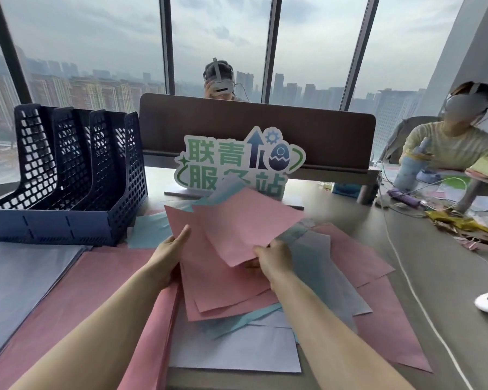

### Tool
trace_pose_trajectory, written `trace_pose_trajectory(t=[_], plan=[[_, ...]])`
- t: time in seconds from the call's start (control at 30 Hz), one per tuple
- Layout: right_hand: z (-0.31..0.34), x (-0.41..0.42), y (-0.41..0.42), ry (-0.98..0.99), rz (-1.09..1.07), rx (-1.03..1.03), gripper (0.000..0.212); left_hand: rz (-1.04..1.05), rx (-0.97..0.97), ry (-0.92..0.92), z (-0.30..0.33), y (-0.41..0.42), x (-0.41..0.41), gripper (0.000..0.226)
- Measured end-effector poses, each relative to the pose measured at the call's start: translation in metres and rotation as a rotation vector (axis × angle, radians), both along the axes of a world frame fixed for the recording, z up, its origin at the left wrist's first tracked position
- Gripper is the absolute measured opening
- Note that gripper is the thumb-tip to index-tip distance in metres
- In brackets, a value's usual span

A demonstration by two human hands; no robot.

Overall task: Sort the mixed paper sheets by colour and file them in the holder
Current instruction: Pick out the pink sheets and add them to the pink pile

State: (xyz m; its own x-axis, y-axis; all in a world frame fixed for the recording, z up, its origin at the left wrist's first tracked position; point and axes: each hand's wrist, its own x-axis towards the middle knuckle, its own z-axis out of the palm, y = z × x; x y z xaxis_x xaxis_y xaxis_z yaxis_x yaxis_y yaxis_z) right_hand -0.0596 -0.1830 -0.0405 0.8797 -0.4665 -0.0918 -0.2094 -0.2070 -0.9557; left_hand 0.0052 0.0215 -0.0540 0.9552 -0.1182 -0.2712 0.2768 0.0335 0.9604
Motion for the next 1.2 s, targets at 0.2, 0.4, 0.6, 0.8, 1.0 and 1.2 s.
trace_pose_trajectory(t=[0.2,0.4,0.6,0.8,1.0,1.2], plan=[[0.010,-0.018,0.005,0.301,0.419,0.123,0.012,0.049,-0.008,-0.011,-0.002,-0.007,0.004,0.035],[0.011,-0.003,-0.108,0.251,-0.066,-0.412,0.019,0.098,-0.019,-0.068,-0.004,-0.013,0.009,0.040],[-0.002,0.000,-0.210,0.634,-0.237,-0.752,0.060,-0.022,-0.126,-0.114,0.005,-0.037,0.003,0.037],[-0.011,0.020,-0.253,0.861,-0.169,-0.799,0.105,-0.029,-0.109,-0.091,-0.005,-0.062,0.007,0.040],[-0.010,0.026,-0.264,0.830,-0.138,-0.645,0.097,-0.014,-0.141,-0.070,-0.011,-0.067,0.007,0.039],[0.023,-0.004,-0.235,0.702,-0.198,-0.509,0.054,-0.005,-0.149,-0.055,-0.013,-0.063,0.007,0.036]])
